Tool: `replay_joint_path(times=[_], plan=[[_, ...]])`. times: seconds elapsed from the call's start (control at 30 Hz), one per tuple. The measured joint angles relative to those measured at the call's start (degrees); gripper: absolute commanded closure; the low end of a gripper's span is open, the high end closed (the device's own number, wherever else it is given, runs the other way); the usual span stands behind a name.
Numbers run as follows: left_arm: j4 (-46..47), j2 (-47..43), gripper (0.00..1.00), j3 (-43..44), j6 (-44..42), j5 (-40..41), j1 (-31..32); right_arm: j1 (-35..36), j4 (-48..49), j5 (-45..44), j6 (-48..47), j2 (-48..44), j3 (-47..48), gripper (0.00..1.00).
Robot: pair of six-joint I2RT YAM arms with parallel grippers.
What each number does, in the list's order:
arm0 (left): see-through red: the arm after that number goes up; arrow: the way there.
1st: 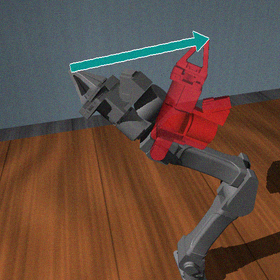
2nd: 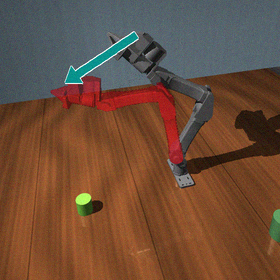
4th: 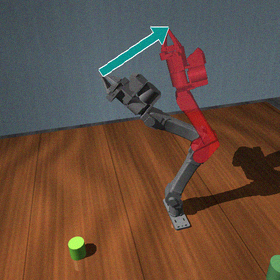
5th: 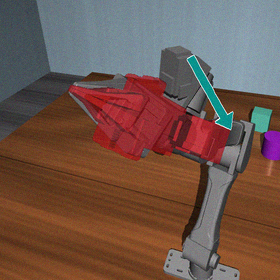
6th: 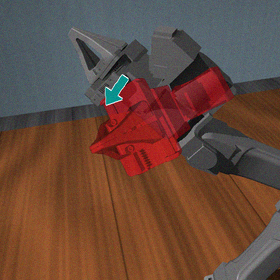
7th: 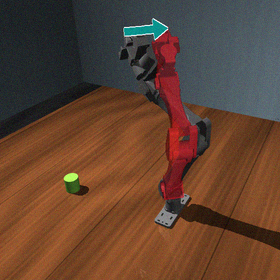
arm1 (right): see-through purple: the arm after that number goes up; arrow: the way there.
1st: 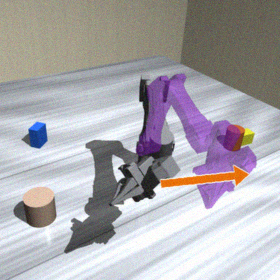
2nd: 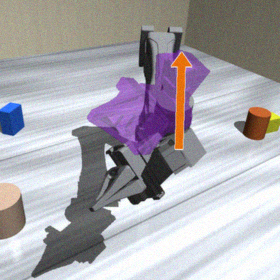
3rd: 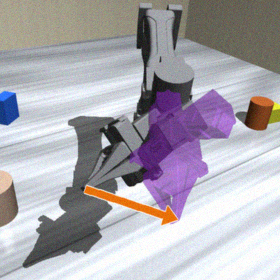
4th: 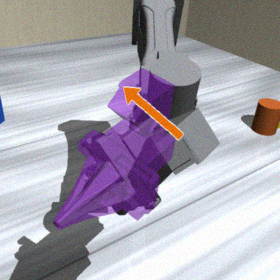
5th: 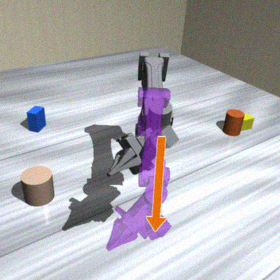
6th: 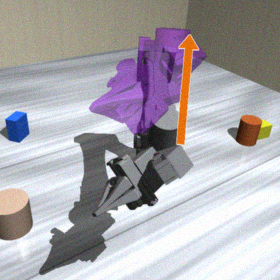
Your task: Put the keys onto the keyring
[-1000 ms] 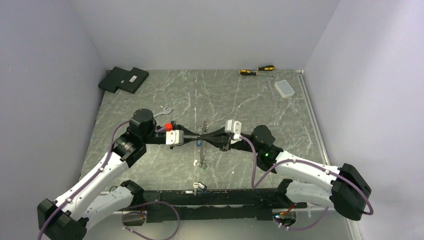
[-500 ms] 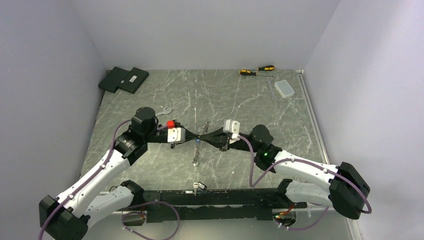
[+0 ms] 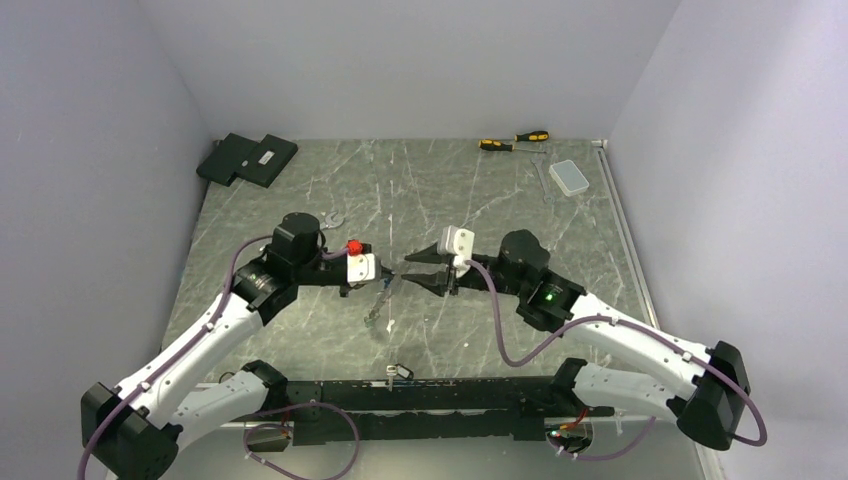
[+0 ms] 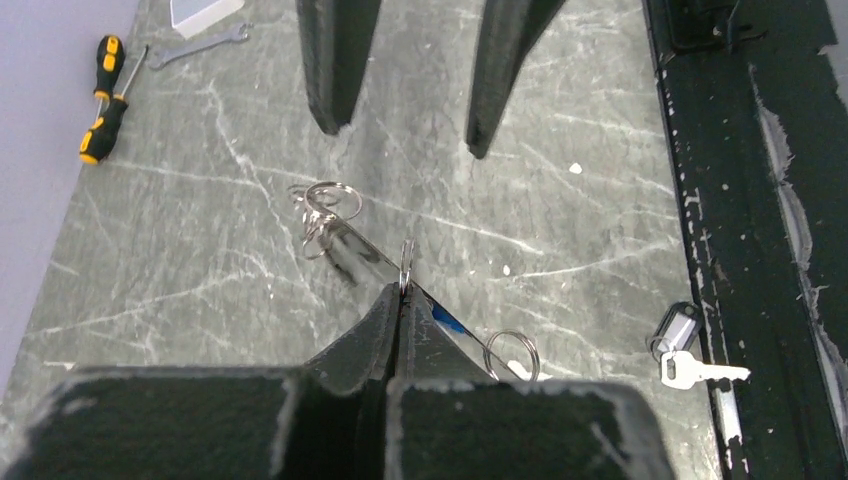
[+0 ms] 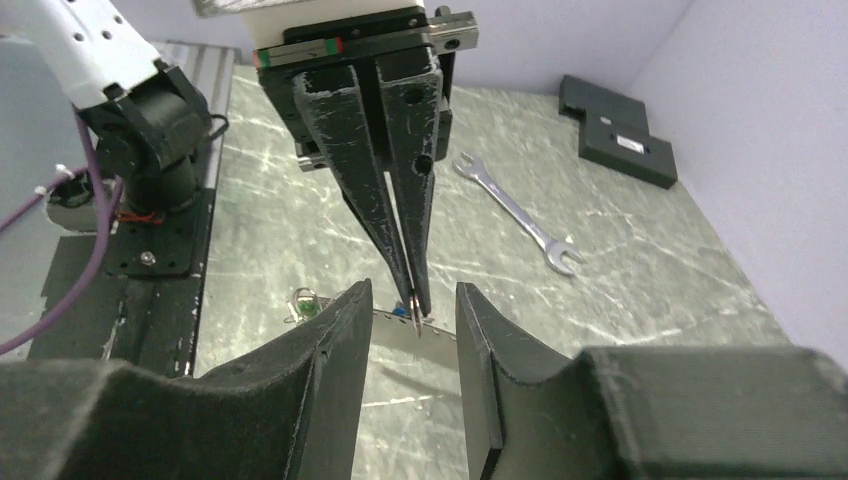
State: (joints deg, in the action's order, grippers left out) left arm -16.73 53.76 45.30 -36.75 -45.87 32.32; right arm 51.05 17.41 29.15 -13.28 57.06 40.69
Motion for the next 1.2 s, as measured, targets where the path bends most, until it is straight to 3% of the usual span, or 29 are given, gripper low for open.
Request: replay_joint_path(times=[0.2,0.4,0.63,1.2], plan=[[-3.02,0.98,1.0,2.19,-1.16,3.26,0.0,0.39,-13.7,-3.82,-4.33,3.15,7.93,0.6],[-5.55,3.15,1.0,4.22,-1.44,4.76,0.0,2.93,-20.94,-7.32,-7.32,8.66,11.06,0.63],[-6.71,3.52,1.0,4.28,-1.4,5.29,0.0,3.8,-22.08,-8.09,-8.76,11.32,11.78,0.67],[-7.08,3.52,1.0,4.28,-1.16,6.12,-0.09,3.85,-21.59,-9.22,-10.36,12.11,12.07,0.65]])
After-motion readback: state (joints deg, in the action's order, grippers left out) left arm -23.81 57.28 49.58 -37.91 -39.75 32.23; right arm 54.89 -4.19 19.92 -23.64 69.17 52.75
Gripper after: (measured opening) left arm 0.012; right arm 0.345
